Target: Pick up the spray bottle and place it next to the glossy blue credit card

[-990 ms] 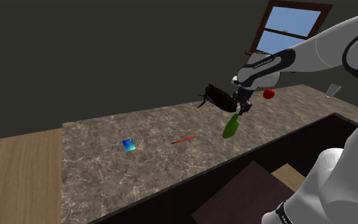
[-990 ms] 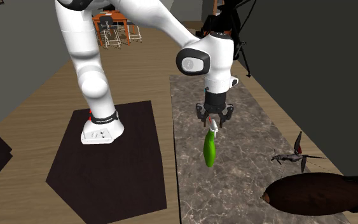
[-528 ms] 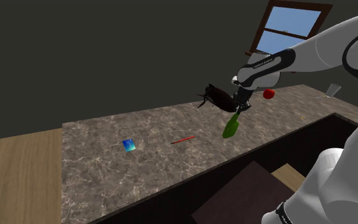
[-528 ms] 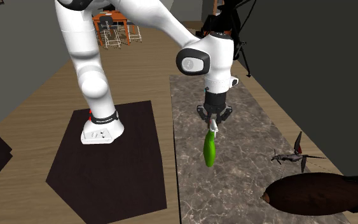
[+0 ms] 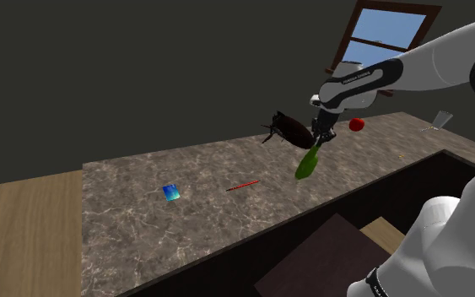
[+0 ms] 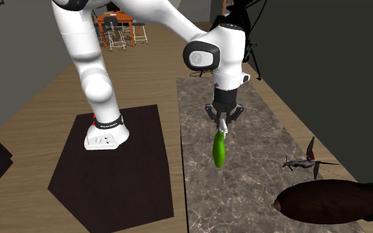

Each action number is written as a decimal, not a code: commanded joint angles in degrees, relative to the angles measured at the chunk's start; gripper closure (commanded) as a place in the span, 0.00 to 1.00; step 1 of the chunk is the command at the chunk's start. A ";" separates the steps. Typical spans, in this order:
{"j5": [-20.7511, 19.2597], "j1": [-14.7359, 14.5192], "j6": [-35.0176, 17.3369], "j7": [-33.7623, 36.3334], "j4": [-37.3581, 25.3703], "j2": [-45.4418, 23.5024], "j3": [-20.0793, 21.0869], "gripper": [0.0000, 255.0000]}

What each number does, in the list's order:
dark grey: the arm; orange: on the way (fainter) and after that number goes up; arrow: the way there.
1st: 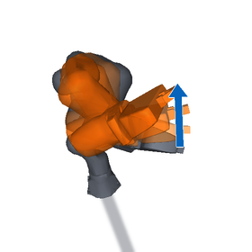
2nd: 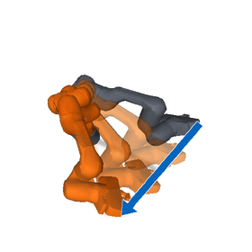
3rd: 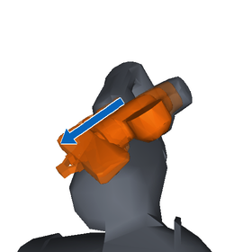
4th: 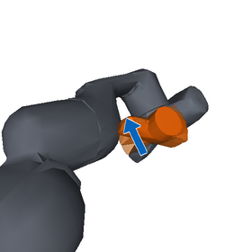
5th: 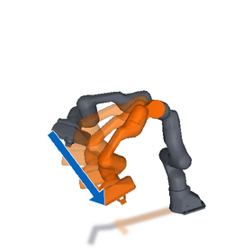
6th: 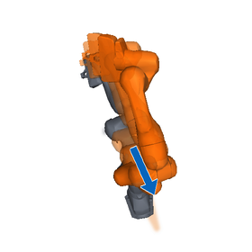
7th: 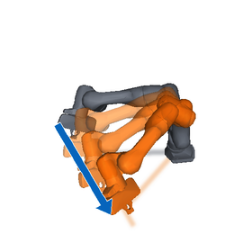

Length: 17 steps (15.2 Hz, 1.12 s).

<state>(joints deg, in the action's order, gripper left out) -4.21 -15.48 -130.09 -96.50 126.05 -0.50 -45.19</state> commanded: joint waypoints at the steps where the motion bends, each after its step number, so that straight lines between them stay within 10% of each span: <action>1: -0.70 -0.14 1.53 0.58 -0.88 0.83 0.11 1.00; 17: -4.79 -0.50 14.05 3.10 -8.79 6.82 1.45 1.00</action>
<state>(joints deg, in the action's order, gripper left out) -8.77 -15.95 -116.91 -93.56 117.82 5.96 -43.87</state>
